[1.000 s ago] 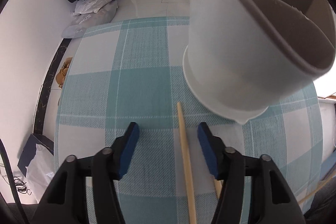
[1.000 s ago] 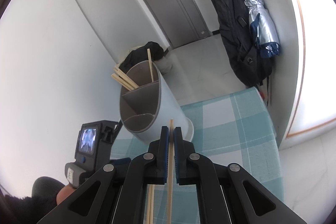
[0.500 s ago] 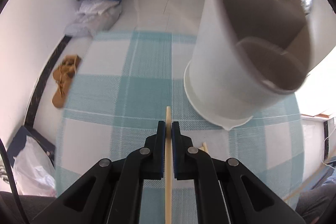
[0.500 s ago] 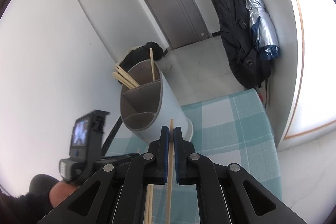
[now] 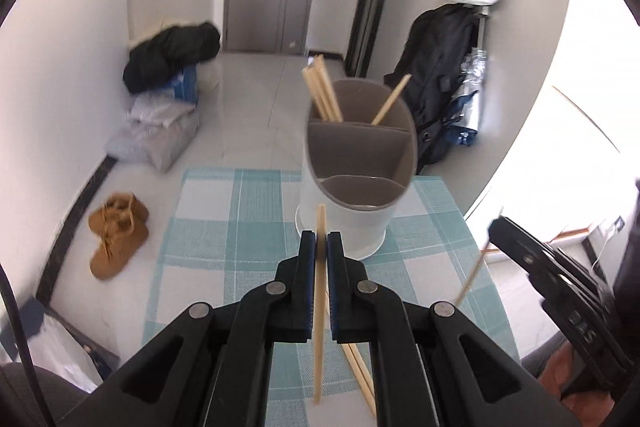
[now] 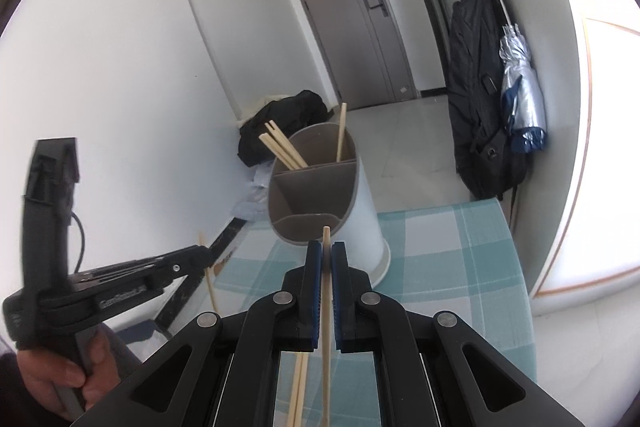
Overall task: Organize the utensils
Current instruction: 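Lift both held chopsticks up toward the caddy opening, then lower both chopsticks into the caddy and open both grippers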
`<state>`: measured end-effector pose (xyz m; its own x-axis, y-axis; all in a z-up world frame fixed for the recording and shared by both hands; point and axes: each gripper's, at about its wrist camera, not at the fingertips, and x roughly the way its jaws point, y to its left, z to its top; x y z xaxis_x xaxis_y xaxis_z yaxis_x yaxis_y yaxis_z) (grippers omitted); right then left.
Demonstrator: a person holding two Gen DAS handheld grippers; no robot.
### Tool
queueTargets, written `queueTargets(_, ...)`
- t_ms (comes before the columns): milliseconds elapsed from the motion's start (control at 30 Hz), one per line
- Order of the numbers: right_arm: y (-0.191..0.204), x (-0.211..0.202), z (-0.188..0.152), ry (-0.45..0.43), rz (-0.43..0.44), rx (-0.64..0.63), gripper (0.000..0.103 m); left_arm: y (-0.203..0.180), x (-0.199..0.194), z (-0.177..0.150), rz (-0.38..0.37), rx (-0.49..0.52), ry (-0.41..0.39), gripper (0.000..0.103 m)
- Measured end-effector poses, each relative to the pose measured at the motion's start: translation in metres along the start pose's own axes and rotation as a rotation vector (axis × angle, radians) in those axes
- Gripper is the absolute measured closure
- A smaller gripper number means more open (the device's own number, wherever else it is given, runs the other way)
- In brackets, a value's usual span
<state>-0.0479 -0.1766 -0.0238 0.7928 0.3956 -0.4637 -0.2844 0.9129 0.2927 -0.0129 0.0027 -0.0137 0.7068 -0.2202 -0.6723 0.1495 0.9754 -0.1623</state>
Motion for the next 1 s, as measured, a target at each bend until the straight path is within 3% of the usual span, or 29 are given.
queueTargets(467,0.036,-0.019,-0.008,-0.074,-0.043,-0.156,0.099,0.005,-0.018,0.004,-0.056,0.036,0.009,0.101)
queueTargets(1000,0.035,-0.018,0.001,-0.104,-0.029,-0.131,0.099,0.0,-0.018,0.019,-0.094,0.066,0.062,0.101)
